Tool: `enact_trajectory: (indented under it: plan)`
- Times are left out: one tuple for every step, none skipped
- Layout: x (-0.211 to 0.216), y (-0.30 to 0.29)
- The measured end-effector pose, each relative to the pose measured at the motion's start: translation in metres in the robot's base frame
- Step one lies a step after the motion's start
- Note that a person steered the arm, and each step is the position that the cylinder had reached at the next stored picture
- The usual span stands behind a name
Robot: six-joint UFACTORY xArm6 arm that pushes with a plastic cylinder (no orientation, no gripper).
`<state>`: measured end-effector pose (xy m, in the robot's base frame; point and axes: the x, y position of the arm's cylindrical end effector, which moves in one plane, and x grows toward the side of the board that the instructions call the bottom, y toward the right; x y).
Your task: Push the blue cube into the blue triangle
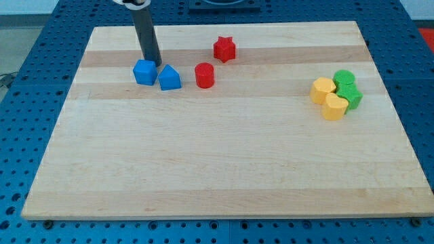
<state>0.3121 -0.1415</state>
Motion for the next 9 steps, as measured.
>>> enact_trajectory:
  plan:
    - [-0.02, 0.0]
    - [-0.062, -0.011]
    - [-0.048, -0.071]
    - [0.011, -0.143]
    - [0.019, -0.161]
    - [0.018, -0.138]
    - [0.02, -0.11]
    - [0.04, -0.101]
    - [0.045, -0.093]
